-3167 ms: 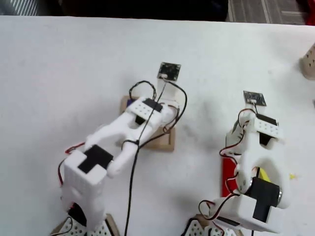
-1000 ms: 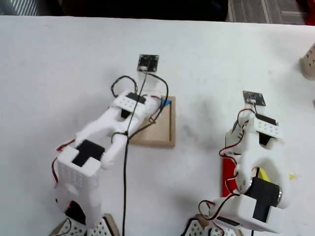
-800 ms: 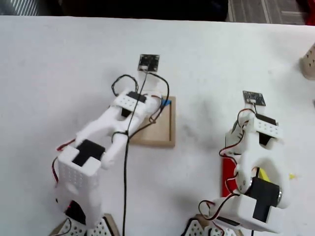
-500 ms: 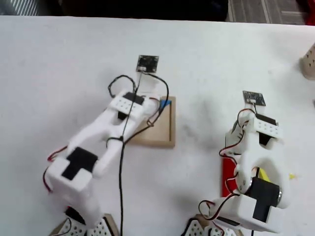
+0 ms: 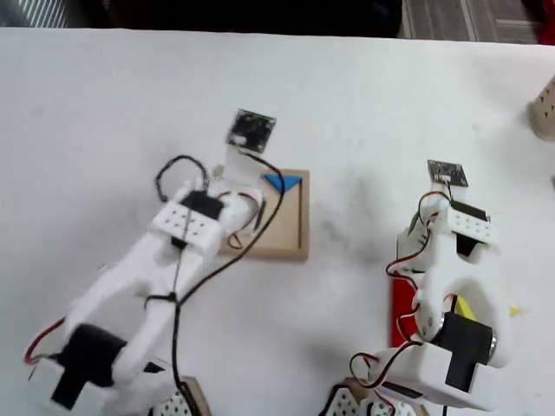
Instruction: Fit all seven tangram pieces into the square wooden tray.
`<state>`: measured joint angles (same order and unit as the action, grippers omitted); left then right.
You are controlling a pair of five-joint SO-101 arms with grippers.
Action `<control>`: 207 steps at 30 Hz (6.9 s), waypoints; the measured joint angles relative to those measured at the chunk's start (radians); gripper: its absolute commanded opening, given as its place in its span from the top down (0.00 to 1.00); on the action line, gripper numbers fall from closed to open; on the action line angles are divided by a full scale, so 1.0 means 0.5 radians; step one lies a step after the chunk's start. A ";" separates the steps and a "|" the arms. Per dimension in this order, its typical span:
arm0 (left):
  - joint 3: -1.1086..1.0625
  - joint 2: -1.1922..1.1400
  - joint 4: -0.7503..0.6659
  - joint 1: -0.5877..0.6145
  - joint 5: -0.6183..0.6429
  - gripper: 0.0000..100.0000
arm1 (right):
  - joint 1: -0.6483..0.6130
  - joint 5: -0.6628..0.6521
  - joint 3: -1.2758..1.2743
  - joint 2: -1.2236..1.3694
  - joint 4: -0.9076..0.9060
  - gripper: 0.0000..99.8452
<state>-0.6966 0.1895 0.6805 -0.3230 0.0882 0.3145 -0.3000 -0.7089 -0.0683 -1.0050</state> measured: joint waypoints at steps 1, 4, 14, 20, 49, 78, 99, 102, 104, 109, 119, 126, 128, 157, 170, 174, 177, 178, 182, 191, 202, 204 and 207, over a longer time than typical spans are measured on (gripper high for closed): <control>-0.040 0.058 0.000 0.049 0.000 0.98 | 0.000 0.000 0.000 0.000 0.000 0.98; -0.166 0.193 -0.021 0.224 0.000 0.98 | 0.000 0.000 0.000 0.000 0.000 0.98; -0.666 0.267 -0.402 0.638 0.003 0.98 | 0.000 0.000 0.003 -0.018 -0.117 0.98; -0.669 0.267 -0.433 0.638 0.000 0.97 | 0.003 -0.451 0.196 -0.144 -0.697 0.98; -0.669 0.267 -0.433 0.644 0.000 0.71 | 0.724 -2.249 -0.448 -0.408 -0.423 0.72; -0.694 0.270 -0.433 0.644 0.000 0.71 | 1.040 -2.602 -0.789 -0.853 0.077 0.98; -0.694 0.270 -0.433 0.764 0.000 0.71 | -0.482 -0.632 0.043 -1.016 -0.890 0.98; -0.678 0.270 -0.433 0.829 0.040 0.71 | -0.758 -0.433 0.230 -0.752 -0.890 0.98; -0.666 0.270 -0.433 0.878 0.104 0.71 | -0.918 -0.295 0.374 -0.574 -0.890 0.98; -0.660 0.270 -0.433 0.970 0.255 0.71 | -1.249 -0.058 0.783 -0.098 -0.890 0.98; -0.660 0.270 -0.433 1.007 0.313 0.71 | -1.679 0.356 1.737 0.954 -0.890 0.97; -0.660 0.270 -0.433 1.007 0.313 0.70 | -1.734 0.439 2.344 1.498 -0.982 0.76; -0.660 0.270 -0.433 1.007 0.313 0.70 | -1.731 0.439 2.455 1.528 -1.053 0.68; -0.660 0.270 -0.506 0.743 0.313 0.95 | -0.829 0.439 1.010 0.255 -0.825 0.98; -0.660 0.270 -0.506 0.163 0.313 0.98 | 0.021 0.233 -0.279 -0.644 -0.310 0.98; -0.647 0.270 -0.506 -0.083 0.313 0.98 | 0.196 -0.086 -0.488 -0.687 -0.301 0.98; -0.559 0.270 -0.506 -0.252 0.313 0.98 | 0.362 -0.258 -0.555 -0.709 -0.301 0.98; -0.537 0.270 -0.506 -0.316 0.313 0.98 | 0.408 -0.298 -0.574 -0.709 -0.288 0.98; -0.473 0.224 -0.506 -0.543 0.313 0.98 | 0.516 -0.420 -0.666 -0.712 -0.172 0.98; 0.003 -0.559 -0.506 -0.485 0.313 0.98 | 0.534 -0.470 -0.678 -0.718 -0.153 0.98; 0.166 -0.647 -0.506 -0.319 0.313 0.98 | 0.534 -0.470 -0.678 -0.718 -0.150 0.98; 0.230 -0.727 -0.506 -0.261 0.313 0.98 | 0.534 -0.470 -0.678 -0.718 -0.150 0.98; 0.353 -0.835 -0.506 -0.242 0.313 0.98 | 0.534 -0.470 -0.678 -0.718 -0.150 0.98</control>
<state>-0.5201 -0.2279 0.4273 -0.4442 0.2447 0.5815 -0.5347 -1.0480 -0.4273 -1.0802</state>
